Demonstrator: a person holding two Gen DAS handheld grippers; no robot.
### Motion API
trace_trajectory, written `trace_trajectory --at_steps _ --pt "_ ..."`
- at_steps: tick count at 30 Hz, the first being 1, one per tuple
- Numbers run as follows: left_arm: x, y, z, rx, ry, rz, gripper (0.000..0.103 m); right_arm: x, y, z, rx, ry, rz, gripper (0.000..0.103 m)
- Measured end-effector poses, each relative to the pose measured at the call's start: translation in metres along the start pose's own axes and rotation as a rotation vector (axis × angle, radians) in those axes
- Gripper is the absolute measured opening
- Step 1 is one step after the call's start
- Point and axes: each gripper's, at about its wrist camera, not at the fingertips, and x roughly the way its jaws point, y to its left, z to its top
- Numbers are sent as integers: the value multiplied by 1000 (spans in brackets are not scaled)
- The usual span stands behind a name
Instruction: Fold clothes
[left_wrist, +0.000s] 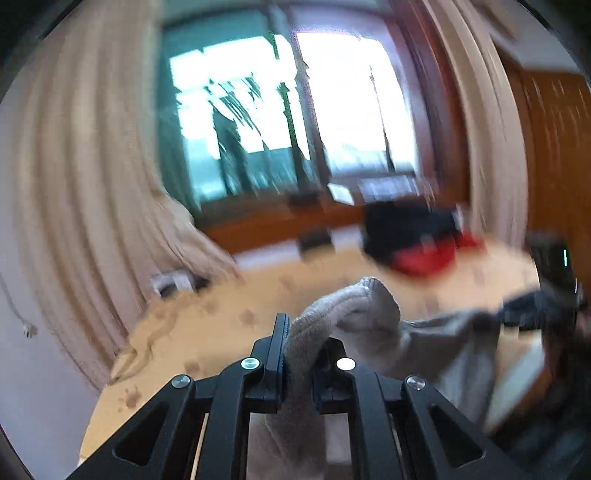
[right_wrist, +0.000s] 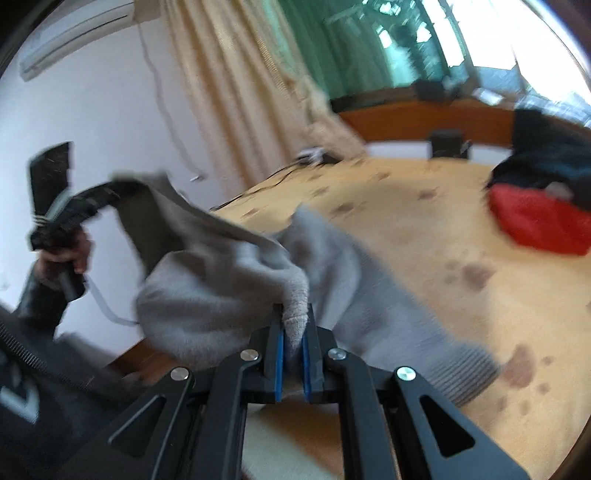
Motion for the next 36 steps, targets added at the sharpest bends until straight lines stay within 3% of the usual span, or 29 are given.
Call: trace_trajectory --at_steps 4,9,13,19,22,26,30,32,36 --pt "-20 12 34 -111 -223 -10 11 -29 2 47 -66 -184 -215 8" --pt "-56 6 74 -142 -429 2 11 -103 24 121 -166 -545 -453 8" --pt "-89 2 105 -166 -588 31 11 -160 63 160 -254 -803 -574 8" --pt "-138 -5 151 -198 -822 74 11 -223 133 173 -375 -1091 -683 8" --pt "-156 -8 165 -188 -895 100 11 -245 170 165 -445 -1201 -740 8" --pt "-177 -17 185 -145 -971 142 11 -270 198 166 -477 -1268 -775 8" --pt "-177 -34 197 -3 -992 271 11 -279 205 167 -492 -1284 -834 8" --pt "-168 -38 198 25 -966 303 11 -275 200 168 -490 -1264 -843 8" --pt "-120 -30 195 43 -831 348 11 -239 170 179 -461 -1144 -838 9"
